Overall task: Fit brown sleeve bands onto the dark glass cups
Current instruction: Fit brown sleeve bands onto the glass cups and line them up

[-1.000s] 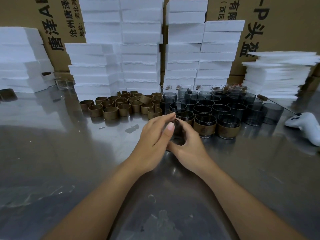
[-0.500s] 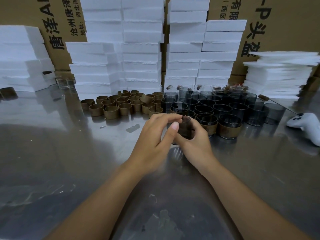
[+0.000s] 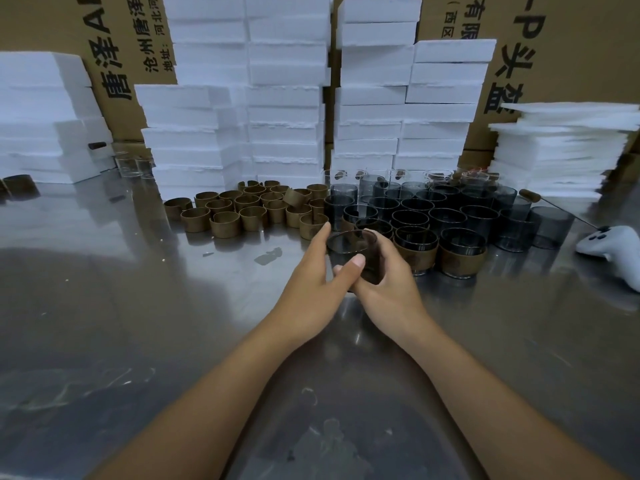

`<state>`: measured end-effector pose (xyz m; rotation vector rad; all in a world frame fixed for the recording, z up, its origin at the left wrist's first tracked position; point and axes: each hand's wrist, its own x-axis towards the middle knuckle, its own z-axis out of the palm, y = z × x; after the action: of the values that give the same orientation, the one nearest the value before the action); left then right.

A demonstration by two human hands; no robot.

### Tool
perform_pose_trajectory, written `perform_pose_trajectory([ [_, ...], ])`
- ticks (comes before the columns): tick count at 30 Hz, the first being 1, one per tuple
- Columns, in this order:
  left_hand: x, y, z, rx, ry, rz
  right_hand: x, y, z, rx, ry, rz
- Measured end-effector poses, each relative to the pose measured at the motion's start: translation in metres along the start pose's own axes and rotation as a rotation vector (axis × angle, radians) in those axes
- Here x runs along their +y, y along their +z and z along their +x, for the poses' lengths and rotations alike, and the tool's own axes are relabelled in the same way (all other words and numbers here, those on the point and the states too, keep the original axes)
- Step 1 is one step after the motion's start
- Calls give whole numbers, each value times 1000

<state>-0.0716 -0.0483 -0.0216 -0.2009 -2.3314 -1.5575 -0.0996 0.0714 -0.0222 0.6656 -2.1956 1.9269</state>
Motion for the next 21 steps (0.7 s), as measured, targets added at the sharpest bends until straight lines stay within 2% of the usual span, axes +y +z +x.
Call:
perform_pose_trajectory([
  [5,-2,-2,5,9,-77,-177,2,2,-1,-24,-15,-17],
  [13,-2,-6,8,133,-101,-222,0,0,0,-111,74,2],
  [17,-3,-9,9,218,-50,-233,-4,-2,3,25,196,104],
  [21,-1,-9,7,185,-3,-181,-6,-8,7,112,382,301],
])
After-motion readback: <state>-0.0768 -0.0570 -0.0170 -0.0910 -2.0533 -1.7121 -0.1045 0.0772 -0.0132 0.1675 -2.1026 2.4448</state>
